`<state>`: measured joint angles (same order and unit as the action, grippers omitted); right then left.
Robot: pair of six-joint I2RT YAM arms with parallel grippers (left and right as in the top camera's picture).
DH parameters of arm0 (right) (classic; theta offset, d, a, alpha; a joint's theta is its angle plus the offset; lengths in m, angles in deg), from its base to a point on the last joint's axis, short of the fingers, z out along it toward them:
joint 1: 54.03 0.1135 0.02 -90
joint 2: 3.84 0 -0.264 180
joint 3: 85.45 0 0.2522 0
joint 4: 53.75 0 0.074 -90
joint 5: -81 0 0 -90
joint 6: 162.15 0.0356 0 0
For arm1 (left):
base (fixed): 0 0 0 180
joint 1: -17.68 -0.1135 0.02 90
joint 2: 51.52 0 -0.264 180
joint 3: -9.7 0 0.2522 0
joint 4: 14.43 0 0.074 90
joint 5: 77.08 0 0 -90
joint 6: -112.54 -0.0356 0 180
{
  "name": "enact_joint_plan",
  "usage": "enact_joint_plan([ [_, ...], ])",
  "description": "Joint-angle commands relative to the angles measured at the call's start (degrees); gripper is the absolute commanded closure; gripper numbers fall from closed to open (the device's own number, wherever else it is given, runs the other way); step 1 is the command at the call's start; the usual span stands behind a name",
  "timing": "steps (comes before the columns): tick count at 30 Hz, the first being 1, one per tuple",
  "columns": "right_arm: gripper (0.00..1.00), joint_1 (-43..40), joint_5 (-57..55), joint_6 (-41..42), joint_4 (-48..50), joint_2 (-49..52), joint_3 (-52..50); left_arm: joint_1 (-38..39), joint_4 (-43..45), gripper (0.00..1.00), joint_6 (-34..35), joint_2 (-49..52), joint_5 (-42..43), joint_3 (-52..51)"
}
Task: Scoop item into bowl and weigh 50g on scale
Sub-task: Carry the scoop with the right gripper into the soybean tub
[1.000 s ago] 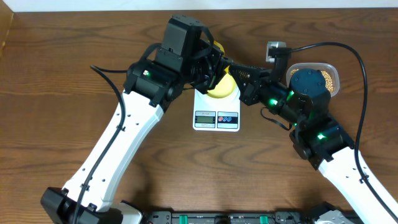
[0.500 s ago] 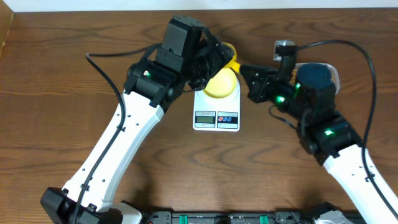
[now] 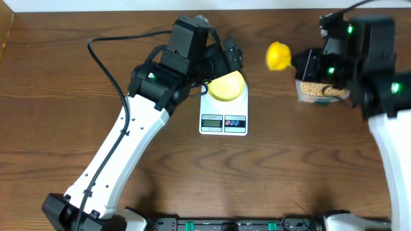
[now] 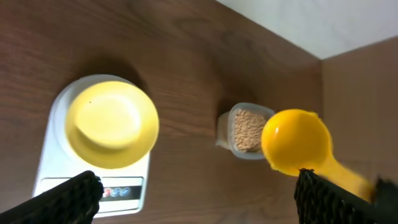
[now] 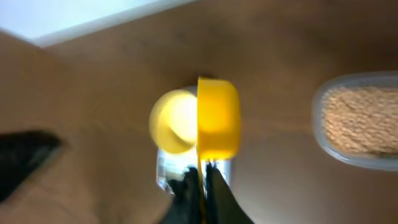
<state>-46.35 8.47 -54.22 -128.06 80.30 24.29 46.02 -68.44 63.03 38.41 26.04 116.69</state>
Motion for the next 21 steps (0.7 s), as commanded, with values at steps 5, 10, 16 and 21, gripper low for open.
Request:
enact_joint_plan([
  [5,0.99,-6.5,-12.7,-11.6,-15.8,16.1,17.1,0.0,-3.9,0.0,-5.2,0.0,-4.7,-0.3],
  [10,0.99,-9.4,-13.0,-16.9,-20.4,25.1,25.8,0.0,-5.9,0.0,-7.4,0.0,-5.5,-0.3],
  [16,0.99,-10.9,-13.0,-21.9,-18.3,31.6,26.3,0.0,-6.2,0.0,-10.3,0.0,-5.5,-0.3],
  [21,0.99,-10.9,-13.0,-24.5,-18.3,35.6,26.3,0.0,-7.0,0.0,-14.0,0.0,-5.5,-0.3],
])
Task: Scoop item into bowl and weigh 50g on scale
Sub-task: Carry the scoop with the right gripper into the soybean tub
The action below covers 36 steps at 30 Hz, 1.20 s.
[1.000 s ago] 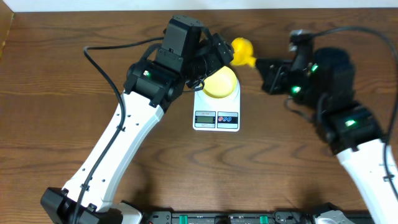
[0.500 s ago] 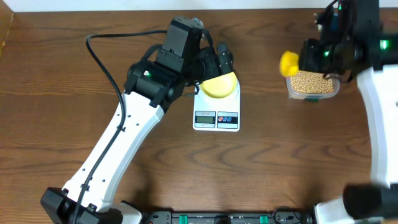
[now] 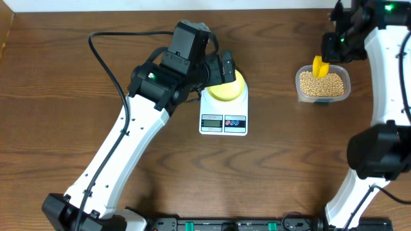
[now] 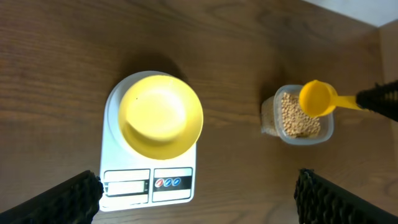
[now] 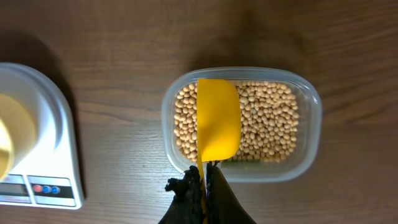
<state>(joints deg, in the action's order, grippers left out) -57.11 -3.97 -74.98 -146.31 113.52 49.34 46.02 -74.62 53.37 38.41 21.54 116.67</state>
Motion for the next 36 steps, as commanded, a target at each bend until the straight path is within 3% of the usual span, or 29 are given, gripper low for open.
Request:
enact_joint_plan([
  [1,0.99,-0.1,-0.6,-3.7,-0.1,2.9,1.2,0.0,-1.0,0.0,-5.3,0.0,-1.0,-0.3],
  [5,0.99,-0.1,-0.6,-3.7,-0.2,5.9,1.2,0.0,-1.8,0.0,-7.9,0.0,-1.0,-0.3],
  [24,0.98,-1.9,-0.9,-3.7,-0.7,10.9,0.9,0.0,-3.1,0.0,-7.9,0.0,-1.0,-0.3],
  [27,0.92,-1.9,-2.4,-3.7,-1.0,10.9,0.9,0.0,-3.5,0.0,-7.9,0.0,-1.0,-0.3],
  [31,0.61,-1.9,-1.4,-3.7,-0.9,10.9,1.0,0.0,-3.5,0.0,-7.9,0.0,-1.0,-0.3],
  [36,0.39,-1.9,-1.4,-3.5,-0.3,10.9,3.6,0.0,-3.7,0.0,-7.9,0.0,-1.0,-0.3],
])
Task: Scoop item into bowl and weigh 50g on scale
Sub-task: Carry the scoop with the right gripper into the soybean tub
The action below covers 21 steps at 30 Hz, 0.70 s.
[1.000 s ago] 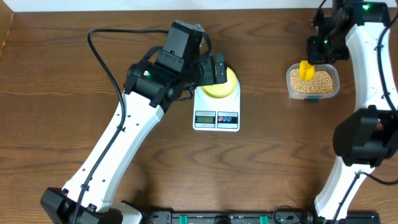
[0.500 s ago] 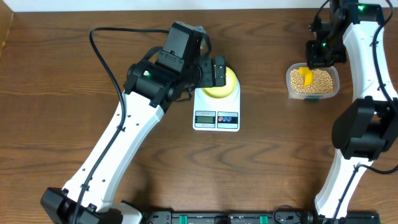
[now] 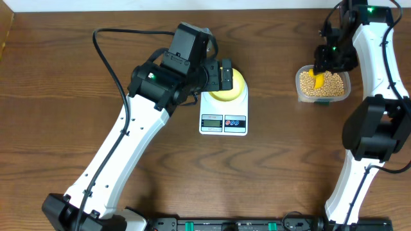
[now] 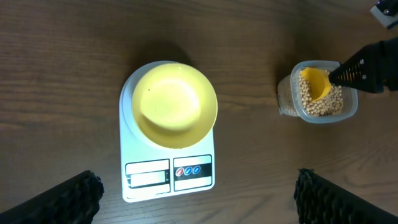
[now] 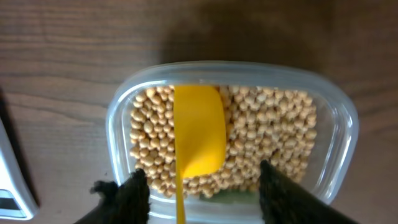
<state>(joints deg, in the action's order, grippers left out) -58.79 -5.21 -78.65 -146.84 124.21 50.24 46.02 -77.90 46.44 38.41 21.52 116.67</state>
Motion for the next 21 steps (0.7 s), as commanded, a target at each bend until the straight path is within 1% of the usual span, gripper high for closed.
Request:
enact_joint_plan([
  [1,0.33,-0.2,-0.2,0.3,0.2,0.2,4.0,0.0,-0.4,0.0,-1.0,0.0,-1.0,-0.3],
  [2,0.22,-0.2,-0.2,0.6,0.3,0.2,5.6,0.0,-0.4,0.0,-1.0,0.0,-1.0,-0.3],
  [6,0.01,-0.6,-0.2,2.7,1.6,0.2,10.2,0.0,-0.5,0.0,-1.0,0.0,-1.0,-0.3],
  [7,0.01,-0.9,-0.2,3.3,2.3,0.2,11.3,0.0,-1.0,0.0,-1.0,0.0,-1.0,-0.3],
  [8,0.01,-1.3,-0.2,3.9,3.0,0.2,12.0,0.0,-1.0,0.02,-2.0,0.0,-1.0,-0.3],
  [10,0.01,-2.0,-0.3,3.9,4.2,0.2,12.3,0.0,-1.3,0.34,-5.8,0.0,-1.0,-0.3],
  [11,0.01,-2.3,-0.3,3.9,4.2,0.2,12.3,0.0,-1.7,0.53,-7.1,0.0,-1.0,-0.3],
  [12,0.01,-2.6,-0.4,3.9,4.1,0.2,12.3,0.0,-2.4,0.77,-8.2,0.0,-0.9,-0.3],
  [13,0.01,-2.8,-0.4,3.9,4.1,0.2,12.1,0.0,-3.3,0.92,-9.0,0.0,-0.9,-0.3],
  [14,0.01,-3.1,-0.5,3.9,4.0,0.2,11.8,0.0,-4.1,0.92,-9.9,0.0,-0.9,-0.4],
  [15,0.01,-3.2,-0.5,3.9,3.7,0.2,11.8,0.4,-6.1,0.92,-13.4,0.2,0.6,-0.4],
  [17,0.01,-3.2,-0.4,3.9,3.7,0.2,11.8,0.9,-7.8,0.92,-17.1,0.5,2.3,-0.4],
  [21,0.01,-3.2,-0.4,3.9,3.7,0.2,11.8,2.7,-10.7,0.92,-17.9,0.9,2.6,-0.4],
])
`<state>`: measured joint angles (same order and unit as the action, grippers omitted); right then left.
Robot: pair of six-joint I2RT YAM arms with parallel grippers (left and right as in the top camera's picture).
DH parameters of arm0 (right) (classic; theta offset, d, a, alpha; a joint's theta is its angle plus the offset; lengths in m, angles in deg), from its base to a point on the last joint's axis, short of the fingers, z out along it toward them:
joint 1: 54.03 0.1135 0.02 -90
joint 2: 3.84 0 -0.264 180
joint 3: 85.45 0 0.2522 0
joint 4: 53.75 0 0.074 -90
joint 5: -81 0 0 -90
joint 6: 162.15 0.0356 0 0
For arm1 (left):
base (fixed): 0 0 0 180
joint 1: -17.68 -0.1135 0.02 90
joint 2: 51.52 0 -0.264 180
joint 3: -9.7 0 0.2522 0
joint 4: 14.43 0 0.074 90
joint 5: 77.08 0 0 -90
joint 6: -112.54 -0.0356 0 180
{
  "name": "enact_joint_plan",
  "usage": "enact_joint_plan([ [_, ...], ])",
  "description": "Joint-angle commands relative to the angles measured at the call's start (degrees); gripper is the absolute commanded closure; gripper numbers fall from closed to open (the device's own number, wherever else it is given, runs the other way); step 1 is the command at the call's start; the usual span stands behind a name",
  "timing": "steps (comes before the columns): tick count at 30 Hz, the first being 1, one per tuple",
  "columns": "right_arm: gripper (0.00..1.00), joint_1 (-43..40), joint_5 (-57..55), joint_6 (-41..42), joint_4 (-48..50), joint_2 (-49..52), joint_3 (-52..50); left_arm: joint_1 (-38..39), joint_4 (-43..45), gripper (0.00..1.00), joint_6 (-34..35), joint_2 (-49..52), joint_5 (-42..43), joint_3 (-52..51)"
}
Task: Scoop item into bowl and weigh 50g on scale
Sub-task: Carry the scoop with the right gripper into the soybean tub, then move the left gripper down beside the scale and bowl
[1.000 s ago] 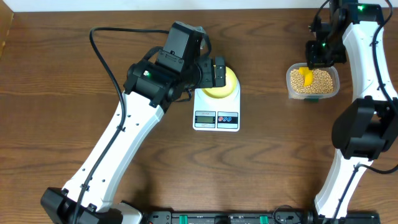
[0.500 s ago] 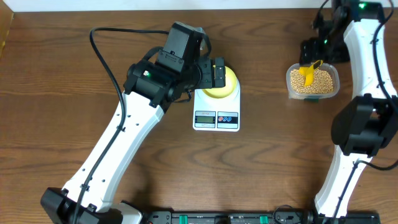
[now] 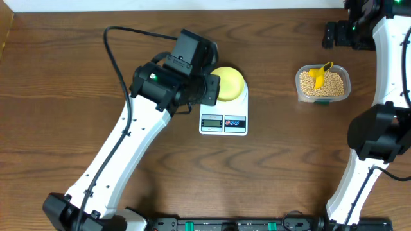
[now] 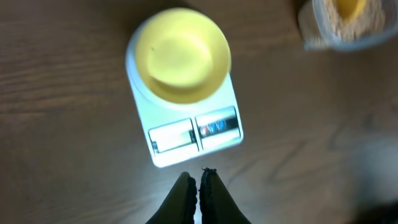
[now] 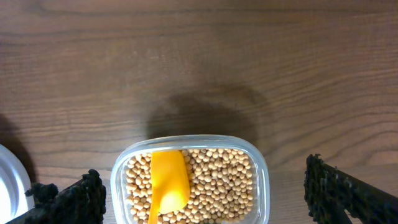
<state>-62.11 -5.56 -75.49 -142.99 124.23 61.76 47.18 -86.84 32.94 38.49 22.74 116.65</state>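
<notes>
A yellow bowl [image 3: 229, 81] sits on the white scale [image 3: 223, 122]; the left wrist view shows the bowl [image 4: 182, 55] above the scale's display [image 4: 194, 134]. My left gripper [image 4: 200, 177] is shut on nothing, above the table in front of the scale. The clear container of soybeans [image 3: 323, 84] stands at the right with the yellow scoop [image 5: 168, 182] lying in the beans, handle on the rim. My right gripper [image 5: 202, 171] is wide open, high above the container [image 5: 189, 180] and touching nothing.
The left arm [image 3: 148, 109] reaches diagonally over the table's left half to the scale. The right arm [image 3: 392, 70] runs along the right edge. Bare wooden table [image 3: 289, 167] lies in front of the scale and the container.
My right gripper stands higher over the container, with its fingers spread much wider. The scoop stays in the beans. My left gripper has shut and now sits toward the scale's front.
My right gripper first held the yellow scoop in the air between scale and container. Then it held it over the beans. Then the scoop lay in the beans with the fingers parted. Now the scoop rests there free. My left gripper was open above the scale each time and is now shut.
</notes>
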Motion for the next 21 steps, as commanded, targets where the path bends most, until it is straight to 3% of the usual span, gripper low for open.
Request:
enact_joint_plan([
  [1,0.01,0.2,-0.1,0.7,-0.1,0.2,0.2,1.9,-2.6,0.91,-4.2,0.7,1.5,-0.4],
  [5,0.01,0.2,-0.1,0.7,-0.1,0.2,0.2,3.1,-4.3,0.92,-3.6,0.8,3.9,-0.5],
  [14,0.01,0.2,-0.1,0.7,-0.1,0.2,0.2,8.6,-10.0,0.92,-16.9,7.1,11.1,-1.4],
  [21,0.01,0.2,-0.1,0.7,-0.1,0.2,0.2,13.3,-13.2,0.92,-25.0,17.0,11.2,-1.4],
])
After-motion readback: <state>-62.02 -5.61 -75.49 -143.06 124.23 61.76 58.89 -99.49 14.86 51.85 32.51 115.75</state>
